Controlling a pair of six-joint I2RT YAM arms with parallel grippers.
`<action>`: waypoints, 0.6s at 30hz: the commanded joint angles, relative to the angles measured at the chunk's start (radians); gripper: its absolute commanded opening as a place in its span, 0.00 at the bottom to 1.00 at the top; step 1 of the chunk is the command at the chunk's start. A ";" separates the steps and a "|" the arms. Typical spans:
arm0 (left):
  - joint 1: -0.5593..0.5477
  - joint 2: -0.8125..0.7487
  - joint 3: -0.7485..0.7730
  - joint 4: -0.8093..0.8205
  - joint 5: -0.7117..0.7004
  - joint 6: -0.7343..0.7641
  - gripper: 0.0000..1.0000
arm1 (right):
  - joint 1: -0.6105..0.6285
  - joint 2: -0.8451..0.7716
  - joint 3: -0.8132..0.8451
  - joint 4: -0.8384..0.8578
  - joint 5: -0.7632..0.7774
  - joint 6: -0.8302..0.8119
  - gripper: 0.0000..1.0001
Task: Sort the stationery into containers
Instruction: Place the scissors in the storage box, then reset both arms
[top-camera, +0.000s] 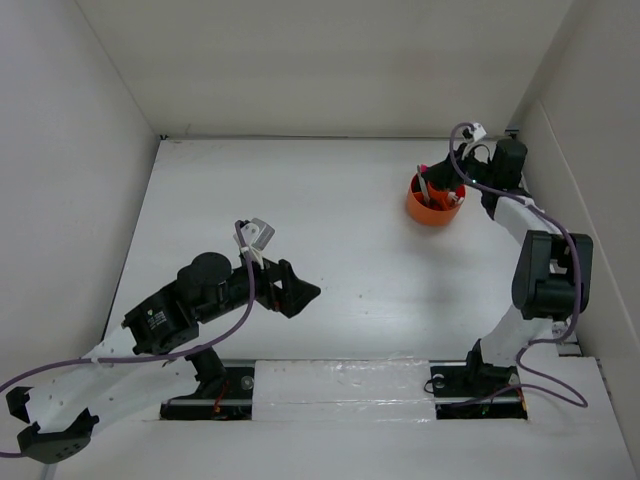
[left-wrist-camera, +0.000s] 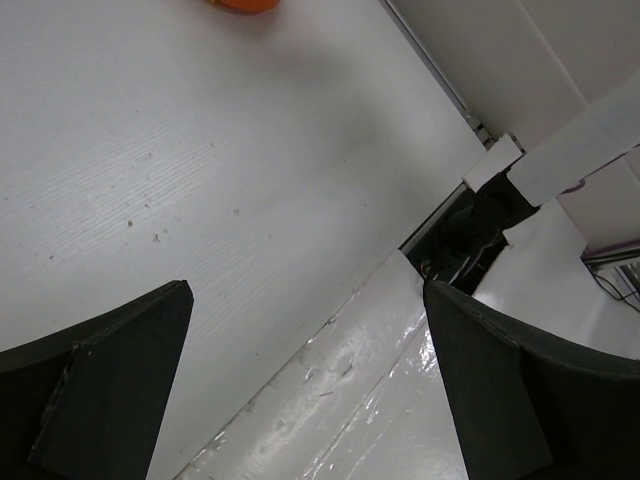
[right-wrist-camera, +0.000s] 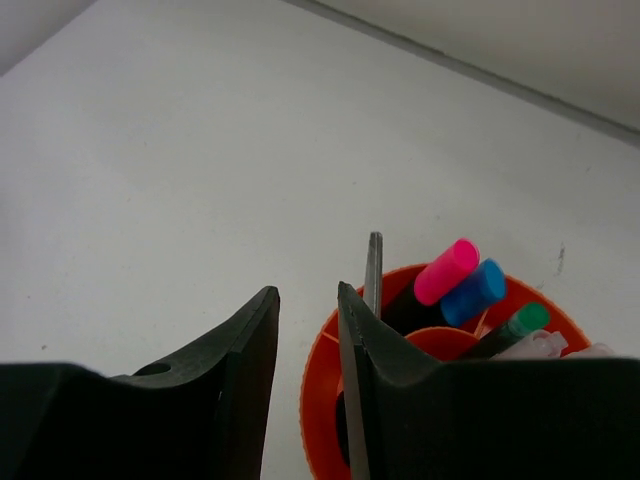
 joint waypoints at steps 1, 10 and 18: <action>-0.002 -0.010 0.000 0.044 0.011 0.015 1.00 | 0.002 -0.121 0.002 0.035 -0.005 -0.007 0.36; -0.002 -0.020 0.018 -0.025 -0.220 -0.051 1.00 | 0.133 -0.407 -0.057 -0.015 0.241 0.151 0.99; -0.002 -0.043 0.100 -0.258 -0.716 -0.304 1.00 | 0.450 -0.883 -0.081 -0.512 1.122 0.486 0.99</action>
